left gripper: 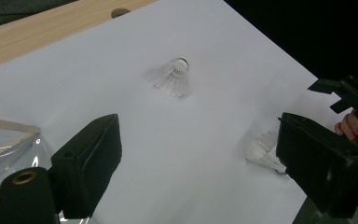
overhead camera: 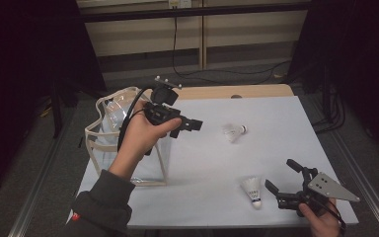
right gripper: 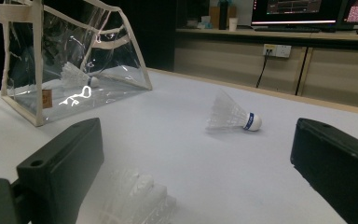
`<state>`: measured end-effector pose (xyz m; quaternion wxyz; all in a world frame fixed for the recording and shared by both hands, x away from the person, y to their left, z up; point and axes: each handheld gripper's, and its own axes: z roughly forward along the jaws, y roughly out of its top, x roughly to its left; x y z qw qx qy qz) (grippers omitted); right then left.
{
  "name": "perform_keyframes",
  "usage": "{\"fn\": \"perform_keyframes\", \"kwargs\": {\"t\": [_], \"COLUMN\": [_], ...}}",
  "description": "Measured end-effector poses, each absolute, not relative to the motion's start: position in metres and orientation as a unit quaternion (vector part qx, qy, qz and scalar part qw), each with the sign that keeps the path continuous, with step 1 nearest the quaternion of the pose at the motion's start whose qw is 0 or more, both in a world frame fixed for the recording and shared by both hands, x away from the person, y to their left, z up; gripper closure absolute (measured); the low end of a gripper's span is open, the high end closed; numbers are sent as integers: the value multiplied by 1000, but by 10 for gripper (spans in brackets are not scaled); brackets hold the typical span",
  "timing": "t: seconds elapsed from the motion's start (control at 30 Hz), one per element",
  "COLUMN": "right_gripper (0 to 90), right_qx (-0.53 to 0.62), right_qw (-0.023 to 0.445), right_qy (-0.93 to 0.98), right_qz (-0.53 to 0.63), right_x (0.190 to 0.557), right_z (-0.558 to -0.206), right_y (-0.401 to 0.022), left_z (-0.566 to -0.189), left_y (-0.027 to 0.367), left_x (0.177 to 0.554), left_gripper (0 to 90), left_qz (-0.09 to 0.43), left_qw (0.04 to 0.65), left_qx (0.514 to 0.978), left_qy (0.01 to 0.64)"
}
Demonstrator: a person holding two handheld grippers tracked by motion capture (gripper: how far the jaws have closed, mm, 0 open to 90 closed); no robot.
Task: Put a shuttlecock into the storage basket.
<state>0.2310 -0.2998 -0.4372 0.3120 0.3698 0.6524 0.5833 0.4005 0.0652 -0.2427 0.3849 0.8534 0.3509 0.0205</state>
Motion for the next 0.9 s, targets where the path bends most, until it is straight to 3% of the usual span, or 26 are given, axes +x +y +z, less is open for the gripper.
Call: {"fn": "perform_keyframes", "kwargs": {"t": [0.9], "right_gripper": [23], "right_qx": [369], "right_qw": [311], "right_qy": [653], "right_qz": [584], "right_x": [231], "right_z": [-437], "right_y": [-300], "left_z": [-271], "left_y": [48], "left_x": [388], "left_gripper": [133], "left_qz": [12], "left_qw": [380], "left_qx": [864], "left_qy": [331]}}
